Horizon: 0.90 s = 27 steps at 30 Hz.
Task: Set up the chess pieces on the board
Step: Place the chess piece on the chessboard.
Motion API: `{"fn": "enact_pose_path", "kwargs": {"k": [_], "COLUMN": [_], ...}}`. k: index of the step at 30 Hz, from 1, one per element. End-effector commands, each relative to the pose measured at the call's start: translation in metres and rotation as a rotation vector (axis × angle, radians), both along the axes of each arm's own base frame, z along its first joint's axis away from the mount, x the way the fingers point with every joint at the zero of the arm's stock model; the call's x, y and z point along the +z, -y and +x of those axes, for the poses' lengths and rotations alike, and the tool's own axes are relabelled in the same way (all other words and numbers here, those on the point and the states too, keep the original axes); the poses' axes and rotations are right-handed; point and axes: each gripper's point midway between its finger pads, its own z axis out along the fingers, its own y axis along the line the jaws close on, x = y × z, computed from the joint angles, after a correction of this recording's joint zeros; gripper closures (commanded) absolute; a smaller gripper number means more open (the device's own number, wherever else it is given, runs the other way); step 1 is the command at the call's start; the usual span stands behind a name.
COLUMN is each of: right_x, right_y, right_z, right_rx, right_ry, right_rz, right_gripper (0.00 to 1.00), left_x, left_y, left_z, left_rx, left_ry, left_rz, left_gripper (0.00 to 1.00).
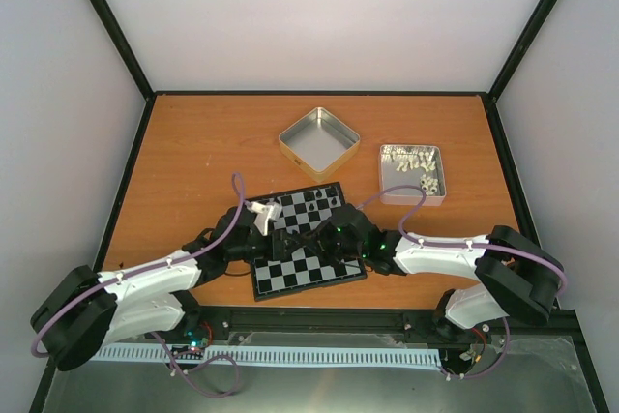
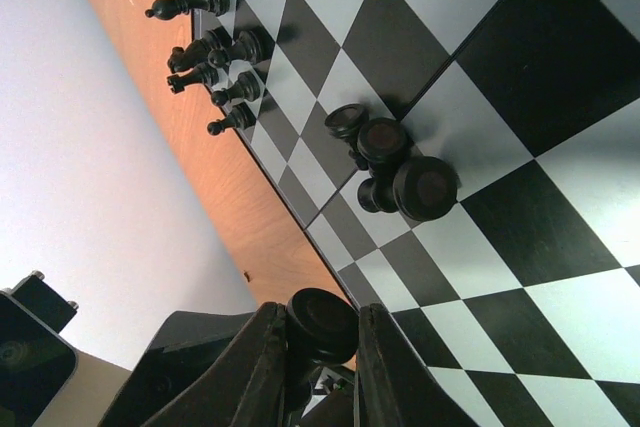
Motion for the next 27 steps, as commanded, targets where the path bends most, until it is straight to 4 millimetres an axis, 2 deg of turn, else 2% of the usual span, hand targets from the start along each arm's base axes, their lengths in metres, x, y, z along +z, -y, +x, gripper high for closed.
{"fn": "enact_pose_path", "kwargs": {"k": [1,7,9,12,15,19,22,27], "right_x": [-0.004,-0.005,-0.004,-0.001,0.005,0.013,0.023,0.050], "right_y": [0.001,0.000,0.000,0.000,0.003,0.019,0.043,0.083], "right_z": [0.002,0.002,0.002,0.004,0.010,0.019,0.029,0.044], "right_rx": [-0.015,-0.004,0.004,0.018,0.039,0.046,0.011,-0.050], "right_ry": [-0.006,-0.004,0.006,0.040,0.093,0.183,0.256,0.397], "right_rz": [0.003,0.002,-0.003,-0.019,-0.051,-0.139,-0.231,-0.389], "right_gripper": [0.84,0.83,0.80,0.71,0.56,0.45,0.40,0.39], "left_x": [0.018,0.026,0.026,0.024,0.022,0.012,0.015,0.029], "left_y": [0.010,0.009,0.007,0.002,-0.005,-0.022,-0.032,-0.038], "left_z": [0.001,0.007,0.010,0.014,0.016,0.017,0.025,0.055], "left_rx": [-0.042,-0.028,-0.017,-0.004,0.005,0.005,0.004,-0.007], "left_ry": [0.051,0.090,0.097,0.096,0.082,0.041,0.034,0.028], "left_rz": [-0.032,-0.023,0.009,0.074,0.156,0.337,0.448,0.571], "left_gripper": [0.70,0.89,0.90,0.90,0.90,0.90,0.90,0.91]}}
